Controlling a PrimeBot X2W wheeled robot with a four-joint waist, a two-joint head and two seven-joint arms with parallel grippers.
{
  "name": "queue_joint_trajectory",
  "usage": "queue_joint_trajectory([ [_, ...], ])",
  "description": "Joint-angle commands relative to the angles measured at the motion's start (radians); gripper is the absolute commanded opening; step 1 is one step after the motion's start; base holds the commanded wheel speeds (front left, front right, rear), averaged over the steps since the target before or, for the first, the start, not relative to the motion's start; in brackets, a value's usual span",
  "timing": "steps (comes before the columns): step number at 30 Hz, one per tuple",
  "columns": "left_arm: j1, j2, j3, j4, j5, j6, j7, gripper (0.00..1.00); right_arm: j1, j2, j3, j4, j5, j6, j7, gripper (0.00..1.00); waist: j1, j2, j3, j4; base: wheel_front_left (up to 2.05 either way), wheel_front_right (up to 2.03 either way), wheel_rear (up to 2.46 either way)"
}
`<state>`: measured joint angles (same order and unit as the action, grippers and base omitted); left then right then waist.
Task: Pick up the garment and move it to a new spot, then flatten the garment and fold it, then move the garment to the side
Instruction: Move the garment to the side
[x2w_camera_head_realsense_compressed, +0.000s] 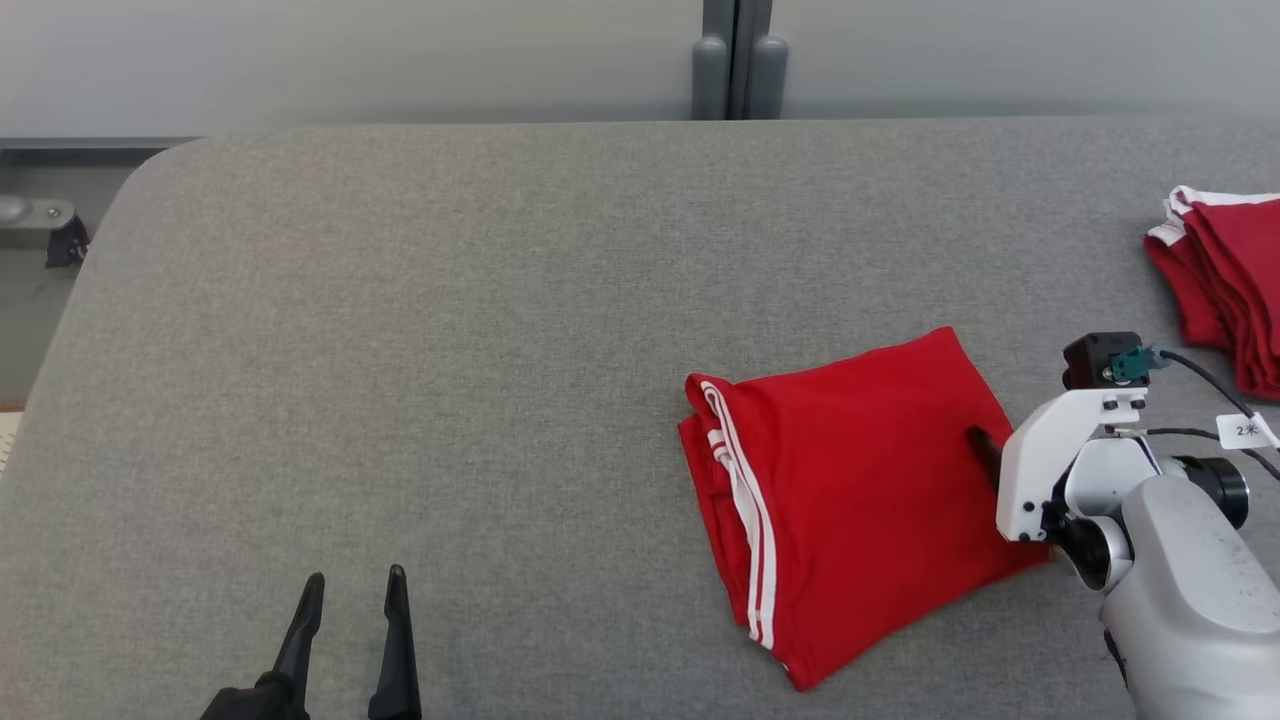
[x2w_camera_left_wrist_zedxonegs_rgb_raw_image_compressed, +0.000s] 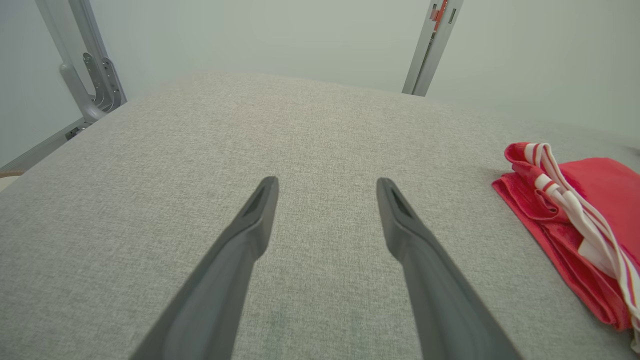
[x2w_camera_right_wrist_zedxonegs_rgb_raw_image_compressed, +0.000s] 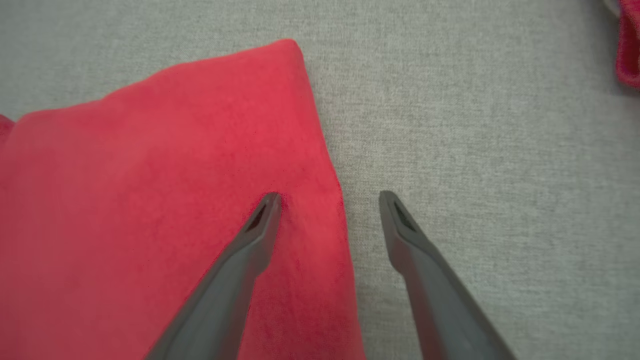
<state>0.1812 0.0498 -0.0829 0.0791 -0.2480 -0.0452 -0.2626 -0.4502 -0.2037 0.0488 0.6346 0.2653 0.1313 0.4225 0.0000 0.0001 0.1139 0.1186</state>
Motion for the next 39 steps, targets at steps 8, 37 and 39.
queue_joint_trajectory([
  [8, -0.027, 0.002, -0.001, -0.003, -0.01, 0.007, -0.002, 1.0, -0.058, 0.029, -0.011, 0.063, 0.035, -0.001, -0.06, 0.0, 0.0, -0.0001, 0.034, 0.003, 0.0, 0.0, 0.0],
  [37, -0.154, 0.002, 0.013, 0.007, 0.066, -0.071, -0.002, 1.0, -0.431, -0.127, -0.326, -0.071, -0.162, -0.001, -0.131, 1.0, 0.0, -0.0001, 0.194, -0.205, 0.0, 0.0, 0.0],
  [39, -0.151, 0.002, 0.014, 0.008, 0.059, -0.067, -0.002, 1.0, -0.412, -0.122, -0.364, -0.07, -0.214, -0.001, -0.161, 1.0, 0.0, -0.0001, 0.185, -0.19, 0.0, 0.0, 0.0],
])
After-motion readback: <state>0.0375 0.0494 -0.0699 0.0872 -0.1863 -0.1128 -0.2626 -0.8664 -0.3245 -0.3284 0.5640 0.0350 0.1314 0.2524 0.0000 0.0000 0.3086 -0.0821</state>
